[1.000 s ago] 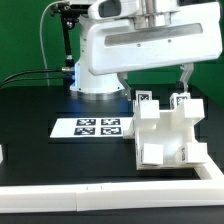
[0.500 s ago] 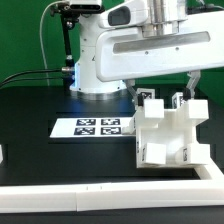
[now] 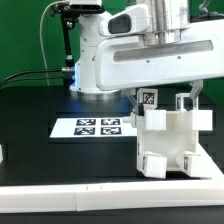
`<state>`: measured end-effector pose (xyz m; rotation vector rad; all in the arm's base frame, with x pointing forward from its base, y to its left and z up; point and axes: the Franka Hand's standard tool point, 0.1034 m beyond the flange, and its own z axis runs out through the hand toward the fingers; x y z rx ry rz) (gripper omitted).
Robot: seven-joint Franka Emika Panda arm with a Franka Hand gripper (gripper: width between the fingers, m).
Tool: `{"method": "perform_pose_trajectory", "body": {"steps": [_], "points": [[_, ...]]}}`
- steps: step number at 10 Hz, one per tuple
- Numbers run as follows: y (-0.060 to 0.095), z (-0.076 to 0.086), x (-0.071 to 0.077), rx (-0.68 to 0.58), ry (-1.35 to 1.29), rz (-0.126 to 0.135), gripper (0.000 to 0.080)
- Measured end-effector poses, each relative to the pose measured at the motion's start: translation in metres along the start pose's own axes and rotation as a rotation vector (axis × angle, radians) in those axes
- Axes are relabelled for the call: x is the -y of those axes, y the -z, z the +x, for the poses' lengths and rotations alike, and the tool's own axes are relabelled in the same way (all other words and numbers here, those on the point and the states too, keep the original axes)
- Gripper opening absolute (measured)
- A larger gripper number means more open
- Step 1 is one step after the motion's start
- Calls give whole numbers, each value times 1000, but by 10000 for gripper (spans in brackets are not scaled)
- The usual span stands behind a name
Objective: Assemble chair
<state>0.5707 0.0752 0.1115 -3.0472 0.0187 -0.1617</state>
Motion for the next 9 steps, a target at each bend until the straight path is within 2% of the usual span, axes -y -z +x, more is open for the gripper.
{"method": "perform_pose_trajectory", "body": {"steps": [6, 9], "points": [[-17, 12, -5, -10, -22, -9, 648], [-18, 23, -4, -21, -24, -9, 648]]}}
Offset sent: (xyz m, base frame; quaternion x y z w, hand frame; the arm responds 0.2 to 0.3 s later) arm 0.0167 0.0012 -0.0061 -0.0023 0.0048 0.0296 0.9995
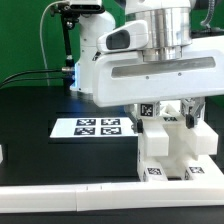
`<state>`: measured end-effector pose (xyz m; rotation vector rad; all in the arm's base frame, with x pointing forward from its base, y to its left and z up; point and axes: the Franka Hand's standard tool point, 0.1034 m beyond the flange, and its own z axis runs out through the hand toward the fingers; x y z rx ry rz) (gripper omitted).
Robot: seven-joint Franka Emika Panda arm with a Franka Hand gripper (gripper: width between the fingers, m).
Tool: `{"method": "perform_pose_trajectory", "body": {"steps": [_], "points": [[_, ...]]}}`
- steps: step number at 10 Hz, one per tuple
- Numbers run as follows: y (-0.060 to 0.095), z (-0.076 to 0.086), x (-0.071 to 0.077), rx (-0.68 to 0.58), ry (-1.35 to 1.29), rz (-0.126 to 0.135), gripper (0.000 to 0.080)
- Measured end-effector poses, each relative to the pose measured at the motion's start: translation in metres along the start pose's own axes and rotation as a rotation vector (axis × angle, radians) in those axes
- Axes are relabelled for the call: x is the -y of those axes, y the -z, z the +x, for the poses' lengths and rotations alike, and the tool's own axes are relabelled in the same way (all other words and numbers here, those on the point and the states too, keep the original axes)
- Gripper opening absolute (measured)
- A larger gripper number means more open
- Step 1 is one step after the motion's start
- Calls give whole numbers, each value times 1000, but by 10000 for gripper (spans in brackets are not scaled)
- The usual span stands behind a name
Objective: Assemble chair
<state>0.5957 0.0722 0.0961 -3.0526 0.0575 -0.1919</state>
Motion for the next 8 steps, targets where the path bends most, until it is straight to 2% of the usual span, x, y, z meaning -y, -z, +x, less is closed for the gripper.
{"method": "perform_pose_trajectory", "body": {"steps": [4, 6, 7, 8], "points": [[2, 2, -3, -1, -3, 0, 648], [11, 1, -4, -5, -4, 2, 648], [19, -3, -5, 5, 3, 5, 648], [34, -9, -6, 32, 28, 15, 648]]}}
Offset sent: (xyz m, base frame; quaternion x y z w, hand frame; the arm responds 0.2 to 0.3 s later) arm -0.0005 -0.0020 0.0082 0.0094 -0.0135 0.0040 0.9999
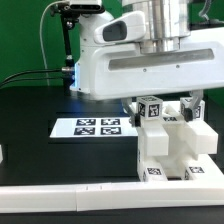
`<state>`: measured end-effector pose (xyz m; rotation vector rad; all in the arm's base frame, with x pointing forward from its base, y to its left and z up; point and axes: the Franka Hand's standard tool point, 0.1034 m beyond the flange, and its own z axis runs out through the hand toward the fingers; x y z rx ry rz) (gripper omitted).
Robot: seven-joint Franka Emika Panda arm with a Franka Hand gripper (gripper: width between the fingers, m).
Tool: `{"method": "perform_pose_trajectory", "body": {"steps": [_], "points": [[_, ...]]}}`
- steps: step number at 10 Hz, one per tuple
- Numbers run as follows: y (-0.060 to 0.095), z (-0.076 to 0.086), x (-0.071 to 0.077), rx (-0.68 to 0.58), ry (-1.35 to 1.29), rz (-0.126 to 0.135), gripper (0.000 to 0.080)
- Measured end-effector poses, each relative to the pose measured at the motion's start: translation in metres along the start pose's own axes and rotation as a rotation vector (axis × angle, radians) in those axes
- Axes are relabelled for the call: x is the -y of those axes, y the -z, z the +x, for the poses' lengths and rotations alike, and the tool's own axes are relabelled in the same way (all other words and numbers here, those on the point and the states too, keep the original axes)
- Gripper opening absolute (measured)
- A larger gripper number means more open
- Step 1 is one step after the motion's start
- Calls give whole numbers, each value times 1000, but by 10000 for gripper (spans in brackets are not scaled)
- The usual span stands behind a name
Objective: Assemble chair
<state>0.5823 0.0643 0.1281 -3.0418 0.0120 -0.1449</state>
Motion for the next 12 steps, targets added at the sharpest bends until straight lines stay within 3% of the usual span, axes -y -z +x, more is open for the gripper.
{"method": "perform_pose_trajectory", "body": {"steps": [3, 4, 6, 8, 12], "points": [[27, -15, 0, 5, 54, 15, 648], [28, -17, -17, -61, 209, 6, 648], [23, -19, -22, -56, 244, -4, 648], [8, -21, -30, -31, 286, -23, 648], [7, -15, -17, -34, 99, -28, 648]]}}
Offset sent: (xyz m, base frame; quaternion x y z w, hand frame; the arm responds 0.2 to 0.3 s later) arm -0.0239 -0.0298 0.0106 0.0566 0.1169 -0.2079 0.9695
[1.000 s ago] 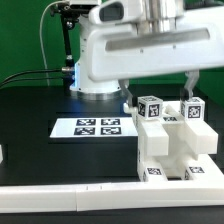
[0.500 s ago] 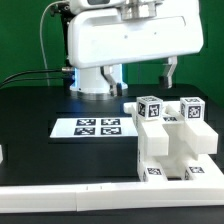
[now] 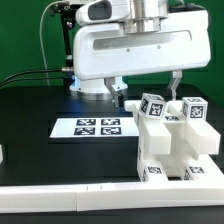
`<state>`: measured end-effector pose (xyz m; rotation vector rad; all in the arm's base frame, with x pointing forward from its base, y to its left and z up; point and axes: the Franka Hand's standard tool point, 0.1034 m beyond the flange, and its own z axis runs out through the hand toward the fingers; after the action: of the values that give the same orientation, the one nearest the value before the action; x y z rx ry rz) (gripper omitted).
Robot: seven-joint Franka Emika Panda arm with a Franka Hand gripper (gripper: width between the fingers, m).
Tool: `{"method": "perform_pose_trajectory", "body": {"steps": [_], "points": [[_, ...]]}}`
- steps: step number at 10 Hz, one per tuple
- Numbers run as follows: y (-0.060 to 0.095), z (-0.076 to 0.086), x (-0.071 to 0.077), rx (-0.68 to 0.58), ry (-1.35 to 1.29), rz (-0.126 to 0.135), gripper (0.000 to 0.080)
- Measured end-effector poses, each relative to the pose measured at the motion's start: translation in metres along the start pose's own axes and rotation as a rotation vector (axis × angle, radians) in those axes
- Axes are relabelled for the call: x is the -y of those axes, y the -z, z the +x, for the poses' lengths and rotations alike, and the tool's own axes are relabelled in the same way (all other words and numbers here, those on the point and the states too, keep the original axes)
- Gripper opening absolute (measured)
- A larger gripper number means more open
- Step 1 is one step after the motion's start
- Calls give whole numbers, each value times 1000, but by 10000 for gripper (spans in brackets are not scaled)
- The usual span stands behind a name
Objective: Assemble chair
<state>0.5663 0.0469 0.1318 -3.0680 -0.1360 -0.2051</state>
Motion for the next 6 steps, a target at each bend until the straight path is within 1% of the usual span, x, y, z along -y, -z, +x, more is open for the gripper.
{"method": "perform_pose_trajectory", "body": {"steps": [1, 2, 6], "points": [[4, 2, 2, -3, 3, 2, 648], [4, 2, 2, -4, 1, 3, 648], [-6, -12, 6, 9, 1, 1, 648]]}}
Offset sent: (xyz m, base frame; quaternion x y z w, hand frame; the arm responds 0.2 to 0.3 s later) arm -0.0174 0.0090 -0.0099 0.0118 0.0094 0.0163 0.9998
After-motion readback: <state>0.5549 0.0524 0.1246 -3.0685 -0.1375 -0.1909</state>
